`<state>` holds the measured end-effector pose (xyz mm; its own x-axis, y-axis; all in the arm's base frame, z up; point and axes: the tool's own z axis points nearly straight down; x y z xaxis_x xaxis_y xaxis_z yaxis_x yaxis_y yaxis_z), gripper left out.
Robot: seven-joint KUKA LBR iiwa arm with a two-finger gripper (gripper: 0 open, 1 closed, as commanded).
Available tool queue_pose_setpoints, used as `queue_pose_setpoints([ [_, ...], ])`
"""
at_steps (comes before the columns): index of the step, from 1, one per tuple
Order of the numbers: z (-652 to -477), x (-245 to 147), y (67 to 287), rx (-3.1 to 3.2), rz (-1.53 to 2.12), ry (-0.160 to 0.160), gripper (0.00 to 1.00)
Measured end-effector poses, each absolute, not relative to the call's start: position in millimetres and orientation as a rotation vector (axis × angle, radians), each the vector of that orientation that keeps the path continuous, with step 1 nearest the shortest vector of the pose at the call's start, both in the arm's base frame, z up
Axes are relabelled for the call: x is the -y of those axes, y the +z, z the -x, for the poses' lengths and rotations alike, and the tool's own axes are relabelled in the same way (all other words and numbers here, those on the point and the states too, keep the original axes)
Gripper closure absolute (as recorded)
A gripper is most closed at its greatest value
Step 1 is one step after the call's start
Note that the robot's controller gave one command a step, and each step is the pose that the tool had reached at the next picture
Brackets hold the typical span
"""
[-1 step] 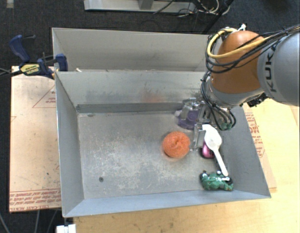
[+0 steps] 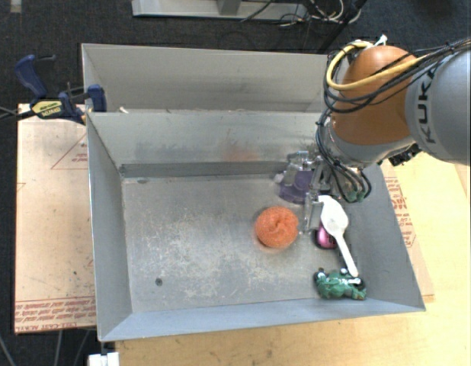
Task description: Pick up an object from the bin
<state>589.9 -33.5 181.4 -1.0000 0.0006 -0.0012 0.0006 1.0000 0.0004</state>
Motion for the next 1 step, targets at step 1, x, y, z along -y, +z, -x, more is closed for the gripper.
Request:
queue_pose_setpoints([
  [1,-588.4,33.5,172.7,-3.135,0.05,0.0,0.0],
])
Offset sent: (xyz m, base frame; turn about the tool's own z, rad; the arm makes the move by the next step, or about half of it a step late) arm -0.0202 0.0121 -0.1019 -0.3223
